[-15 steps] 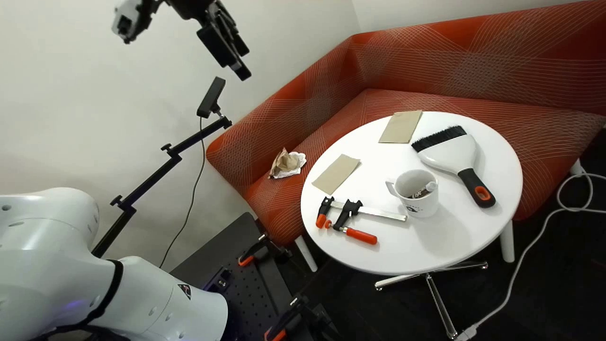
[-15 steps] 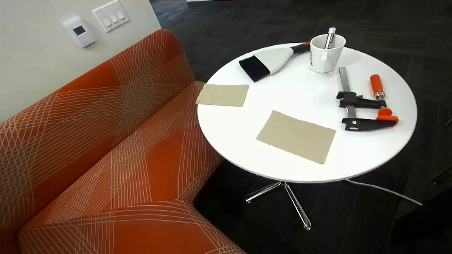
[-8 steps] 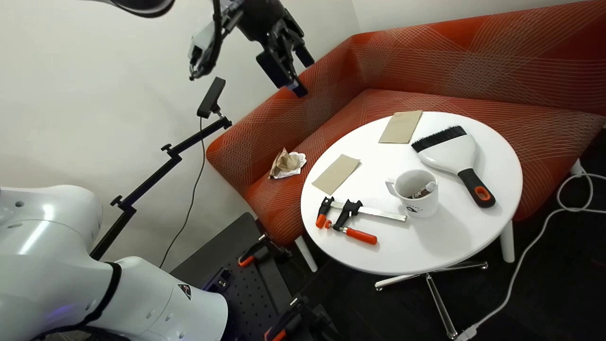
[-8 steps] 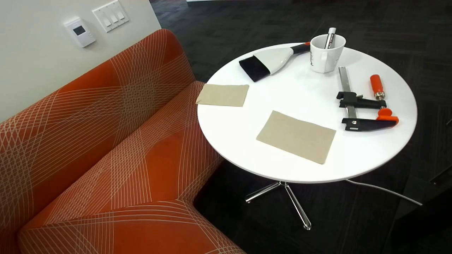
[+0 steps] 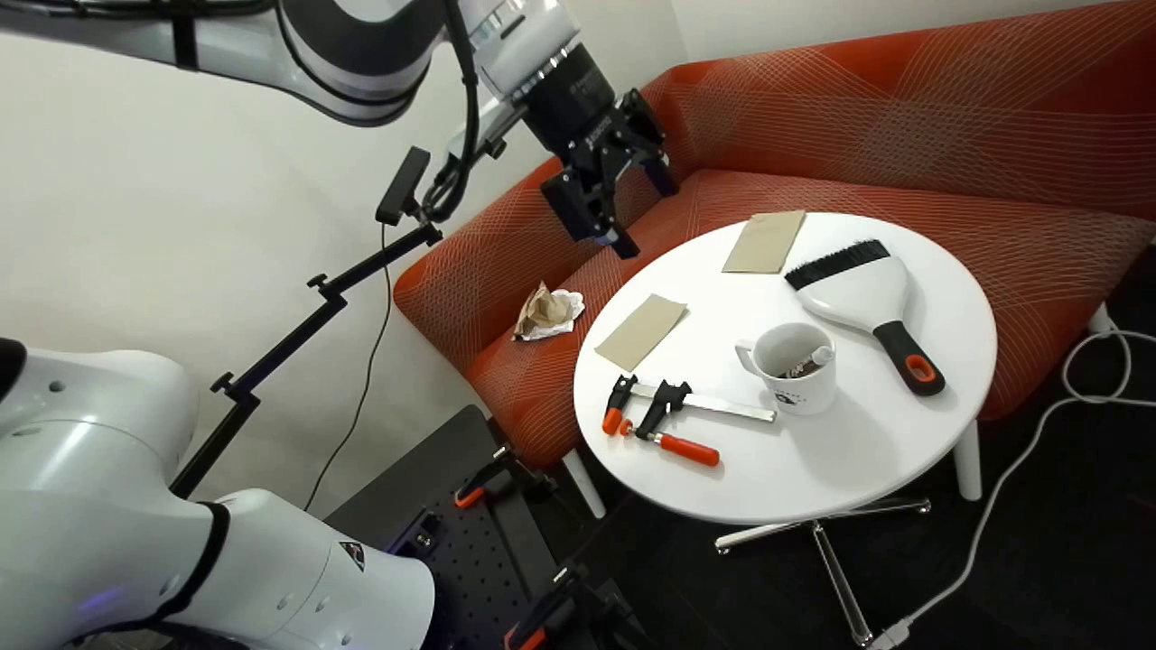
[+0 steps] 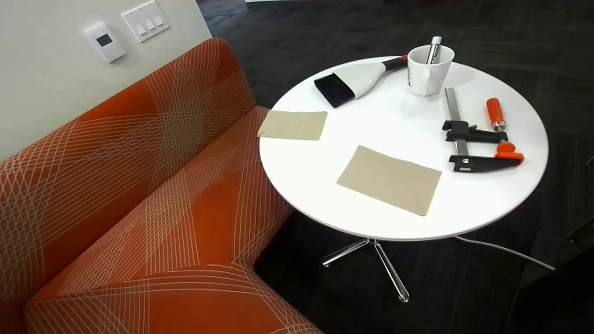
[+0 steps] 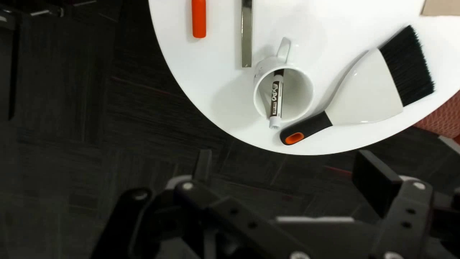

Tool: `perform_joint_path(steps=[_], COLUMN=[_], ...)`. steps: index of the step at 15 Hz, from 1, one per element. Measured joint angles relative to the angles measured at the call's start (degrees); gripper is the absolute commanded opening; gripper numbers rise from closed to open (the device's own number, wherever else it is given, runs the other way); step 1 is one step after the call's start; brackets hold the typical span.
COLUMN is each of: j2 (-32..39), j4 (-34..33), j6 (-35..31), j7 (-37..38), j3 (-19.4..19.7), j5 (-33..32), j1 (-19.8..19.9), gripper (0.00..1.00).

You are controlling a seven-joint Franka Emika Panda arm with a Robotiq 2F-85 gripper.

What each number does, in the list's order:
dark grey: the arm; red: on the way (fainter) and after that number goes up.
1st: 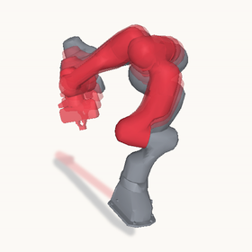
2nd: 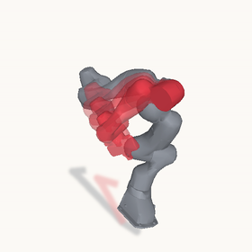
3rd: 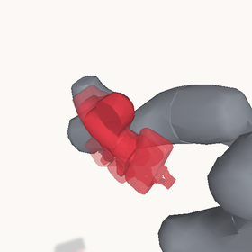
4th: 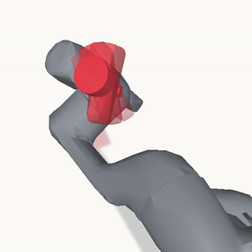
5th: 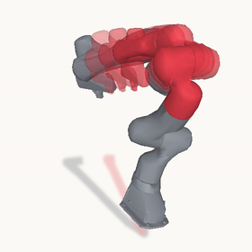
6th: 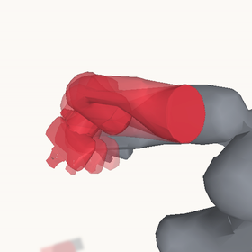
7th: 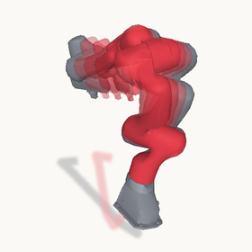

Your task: Get the black marker from the white mug then put it on the table

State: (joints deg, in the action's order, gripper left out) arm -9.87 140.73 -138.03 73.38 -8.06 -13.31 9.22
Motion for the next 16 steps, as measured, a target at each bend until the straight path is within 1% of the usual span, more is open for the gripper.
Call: perform_joint_path(steps=[3,7,10,13,16], j2=[1.4,1.4,2.0,5.4,10.7], j4=[0.0,0.0,-0.1,-0.9,-2.3], j6=[-0.1,-0.1,0.0,-0.5,-3.8], j7=[2.3,2.3,2.3,2.3,2.3], j3=[0.1,0.1,1.3,2.2,3.3], j5=[-1.0,-1.0,-0.9,-1.1,-2.0], j1=[0.0,0.0,-1.2,-2.3,-3.3], gripper=[1.00,1.00,1.00,1.00,1.00])
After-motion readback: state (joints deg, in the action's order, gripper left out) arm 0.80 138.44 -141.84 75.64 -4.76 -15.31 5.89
